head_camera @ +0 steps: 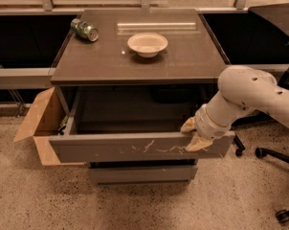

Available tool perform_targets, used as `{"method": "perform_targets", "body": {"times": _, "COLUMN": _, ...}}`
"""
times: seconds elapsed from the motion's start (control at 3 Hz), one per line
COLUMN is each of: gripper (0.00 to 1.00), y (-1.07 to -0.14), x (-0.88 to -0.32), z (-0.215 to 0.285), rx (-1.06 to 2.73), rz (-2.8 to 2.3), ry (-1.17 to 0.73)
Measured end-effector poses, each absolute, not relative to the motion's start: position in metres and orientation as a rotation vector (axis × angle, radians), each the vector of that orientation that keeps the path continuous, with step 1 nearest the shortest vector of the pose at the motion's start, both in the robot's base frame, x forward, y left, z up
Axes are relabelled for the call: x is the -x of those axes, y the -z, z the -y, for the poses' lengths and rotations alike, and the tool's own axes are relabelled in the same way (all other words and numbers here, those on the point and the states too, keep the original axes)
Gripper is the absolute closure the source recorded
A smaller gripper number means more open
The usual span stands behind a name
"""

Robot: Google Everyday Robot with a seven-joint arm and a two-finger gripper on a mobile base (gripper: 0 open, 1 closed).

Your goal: Open top drawer

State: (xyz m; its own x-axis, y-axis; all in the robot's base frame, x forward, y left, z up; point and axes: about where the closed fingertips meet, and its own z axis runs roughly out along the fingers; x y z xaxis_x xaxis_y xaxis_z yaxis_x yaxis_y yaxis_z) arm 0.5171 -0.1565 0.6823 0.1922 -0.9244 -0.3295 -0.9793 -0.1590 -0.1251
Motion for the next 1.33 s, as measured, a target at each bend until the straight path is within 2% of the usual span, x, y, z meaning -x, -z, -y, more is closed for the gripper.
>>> {"method": "perform_targets", "body": {"times": 0.33, "gripper": 0.89, "y": -0.695, "x": -0.512, "z": 0.1555, "rx": 2.16, "rz": -1.771, "ry": -0.239}}
{"method": "perform_targets", "body": {"times": 0.67, "gripper": 0.85, "y": -0.7008, "x": -0.51, "z": 0.1522, "rx": 2.159, "rz": -1.758, "ry": -0.249}}
{"method": "perform_targets", "body": {"times": 1.0, "gripper": 0.55, "y": -0.7007, "x": -0.51, "z": 0.1522, "rx": 2.159, "rz": -1.758, "ry": -0.249}}
{"method": "perform_targets", "body": {"times": 1.33, "gripper": 0.3, "y": -0.7009, "x": -0.51, "z": 0.1523, "rx": 2.158, "rz": -1.757, "ry": -0.249}}
